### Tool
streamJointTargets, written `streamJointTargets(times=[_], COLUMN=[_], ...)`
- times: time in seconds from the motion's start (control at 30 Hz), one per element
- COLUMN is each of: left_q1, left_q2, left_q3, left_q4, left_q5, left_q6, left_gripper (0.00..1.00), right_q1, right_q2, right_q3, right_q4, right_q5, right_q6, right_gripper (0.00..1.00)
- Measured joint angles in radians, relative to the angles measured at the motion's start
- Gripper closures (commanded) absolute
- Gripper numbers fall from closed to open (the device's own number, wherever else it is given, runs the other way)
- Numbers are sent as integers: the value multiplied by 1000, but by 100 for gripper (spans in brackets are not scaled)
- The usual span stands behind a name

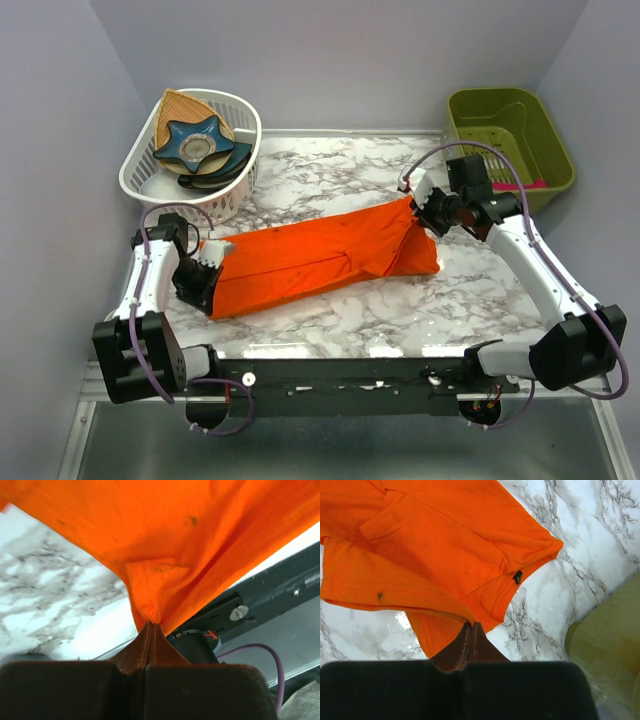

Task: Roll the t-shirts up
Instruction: Fold the T-shirt at the center of the board.

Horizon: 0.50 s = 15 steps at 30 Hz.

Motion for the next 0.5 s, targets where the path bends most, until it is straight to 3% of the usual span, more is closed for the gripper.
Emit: streamJointTargets(times=[0.5], left_q1=[1], left_q2=[166], left_q3=[94], left_q4=[169], left_q5=[-68], left_q6=[-143], left_gripper=[100], right_q1=[0], right_q2=[220], right_q3=[129], right_q4=[41], right_q5=[22], right_q6=[-11], right_gripper=[100])
